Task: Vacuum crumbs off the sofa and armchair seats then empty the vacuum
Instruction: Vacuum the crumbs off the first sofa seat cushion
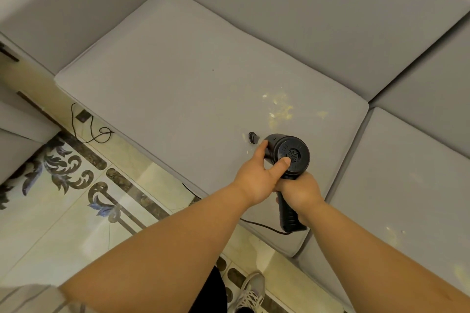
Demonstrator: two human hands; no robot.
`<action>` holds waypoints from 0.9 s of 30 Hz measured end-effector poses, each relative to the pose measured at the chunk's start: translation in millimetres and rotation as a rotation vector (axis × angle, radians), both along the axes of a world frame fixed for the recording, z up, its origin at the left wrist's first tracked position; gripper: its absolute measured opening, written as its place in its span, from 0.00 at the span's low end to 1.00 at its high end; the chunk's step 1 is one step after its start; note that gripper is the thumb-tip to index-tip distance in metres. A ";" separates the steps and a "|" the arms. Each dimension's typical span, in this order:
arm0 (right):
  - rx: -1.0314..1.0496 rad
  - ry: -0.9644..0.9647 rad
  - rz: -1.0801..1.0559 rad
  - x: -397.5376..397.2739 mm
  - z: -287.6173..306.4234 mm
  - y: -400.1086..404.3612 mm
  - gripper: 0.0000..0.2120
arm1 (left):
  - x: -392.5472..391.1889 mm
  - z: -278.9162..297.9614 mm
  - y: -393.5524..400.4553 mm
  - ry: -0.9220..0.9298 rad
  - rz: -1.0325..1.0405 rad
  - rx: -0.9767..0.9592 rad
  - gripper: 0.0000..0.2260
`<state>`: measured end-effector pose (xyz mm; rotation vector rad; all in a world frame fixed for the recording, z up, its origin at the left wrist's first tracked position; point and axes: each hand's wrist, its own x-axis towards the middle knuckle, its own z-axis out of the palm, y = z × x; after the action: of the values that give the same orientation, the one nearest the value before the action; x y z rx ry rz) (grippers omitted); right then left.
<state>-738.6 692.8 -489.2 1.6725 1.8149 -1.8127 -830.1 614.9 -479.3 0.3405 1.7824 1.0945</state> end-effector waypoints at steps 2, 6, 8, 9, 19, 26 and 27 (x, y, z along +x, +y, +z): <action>-0.003 0.002 0.003 4.7 -0.1 -1.3 0.08 | 5.7 0.2 -1.3 0.002 0.007 0.002 0.35; -0.049 -0.028 0.009 13.6 -3.2 -6.6 0.08 | 13.5 -3.4 -6.8 -0.010 -0.001 -0.023 0.35; -0.051 -0.031 0.013 18.5 -4.3 -8.7 0.08 | 18.2 -4.4 -10.2 -0.018 -0.003 -0.027 0.35; -0.049 -0.032 0.018 20.3 -4.6 -9.3 0.09 | 19.9 -4.4 -11.4 -0.020 -0.004 -0.029 0.35; -0.033 -0.025 0.021 41.8 -2.3 -13.6 0.08 | 37.4 -0.7 -15.3 -0.003 -0.024 -0.025 0.35; -0.029 -0.063 0.052 49.9 -5.9 -15.7 0.10 | 47.3 -5.6 -23.7 -0.018 -0.008 -0.017 0.35; -0.017 -0.066 0.061 49.5 -5.2 -15.4 0.11 | 47.1 -5.0 -24.1 -0.013 -0.002 -0.011 0.35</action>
<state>-689.0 677.3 -494.4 1.6327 1.7975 -1.7230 -782.9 590.8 -484.3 0.3270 1.7755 1.0829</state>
